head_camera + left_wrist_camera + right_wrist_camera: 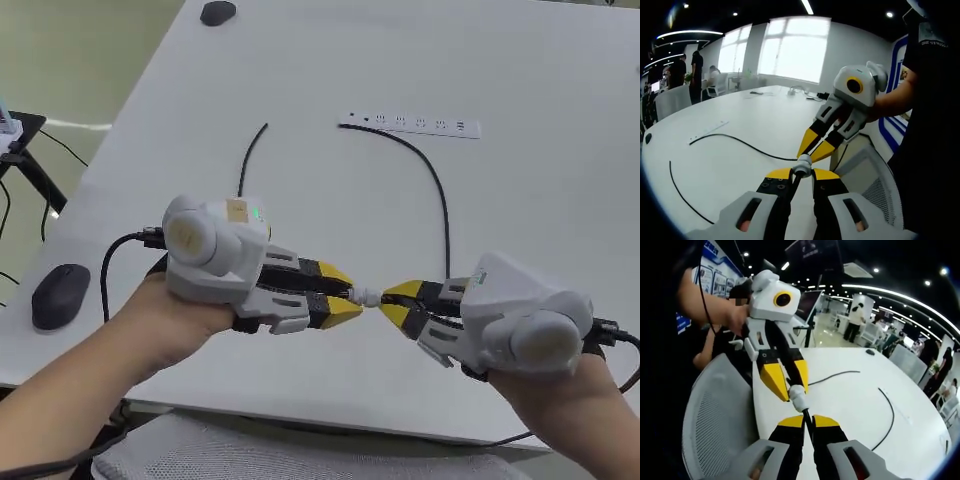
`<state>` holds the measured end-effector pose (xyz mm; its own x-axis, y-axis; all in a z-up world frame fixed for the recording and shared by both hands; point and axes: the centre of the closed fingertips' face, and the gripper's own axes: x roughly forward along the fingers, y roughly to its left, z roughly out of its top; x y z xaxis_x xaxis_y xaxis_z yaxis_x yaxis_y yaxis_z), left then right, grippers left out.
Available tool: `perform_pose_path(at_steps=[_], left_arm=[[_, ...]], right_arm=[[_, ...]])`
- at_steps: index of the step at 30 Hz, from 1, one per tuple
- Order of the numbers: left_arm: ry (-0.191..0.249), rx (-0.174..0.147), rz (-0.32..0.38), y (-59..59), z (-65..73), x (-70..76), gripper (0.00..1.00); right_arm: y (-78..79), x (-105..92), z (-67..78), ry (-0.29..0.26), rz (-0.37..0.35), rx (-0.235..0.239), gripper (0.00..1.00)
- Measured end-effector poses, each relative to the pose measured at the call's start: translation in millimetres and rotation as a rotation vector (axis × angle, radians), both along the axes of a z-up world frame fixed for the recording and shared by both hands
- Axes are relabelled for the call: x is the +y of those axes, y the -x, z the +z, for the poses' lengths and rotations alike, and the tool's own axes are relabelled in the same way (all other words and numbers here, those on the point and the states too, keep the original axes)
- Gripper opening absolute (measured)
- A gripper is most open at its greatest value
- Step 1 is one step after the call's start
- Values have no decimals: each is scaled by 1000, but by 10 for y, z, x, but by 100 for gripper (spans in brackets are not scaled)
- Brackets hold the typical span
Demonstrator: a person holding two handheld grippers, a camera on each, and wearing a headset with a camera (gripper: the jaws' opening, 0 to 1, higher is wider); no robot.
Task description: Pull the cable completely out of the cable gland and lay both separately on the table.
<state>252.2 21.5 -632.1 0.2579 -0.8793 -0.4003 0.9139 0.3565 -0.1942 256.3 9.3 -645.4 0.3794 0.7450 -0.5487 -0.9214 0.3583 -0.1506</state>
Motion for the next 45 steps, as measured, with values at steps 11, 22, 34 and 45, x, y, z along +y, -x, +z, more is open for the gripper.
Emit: perform_pose_path(at_steps=[11, 22, 34, 45], left_arm=[[-2, 4, 11, -12, -29, 21, 15], [-1, 8, 19, -27, -32, 37, 15], [12, 14, 32, -46, -19, 61, 15], [36, 26, 47, -16, -5, 67, 15]], right_arm=[[-25, -27, -60, 3, -27, 20, 0], [-75, -136, -148, 0, -86, 61, 0], [-180, -346, -326, 15, -202, 124, 0], [-233, -552, -562, 27, -347, 236, 0]])
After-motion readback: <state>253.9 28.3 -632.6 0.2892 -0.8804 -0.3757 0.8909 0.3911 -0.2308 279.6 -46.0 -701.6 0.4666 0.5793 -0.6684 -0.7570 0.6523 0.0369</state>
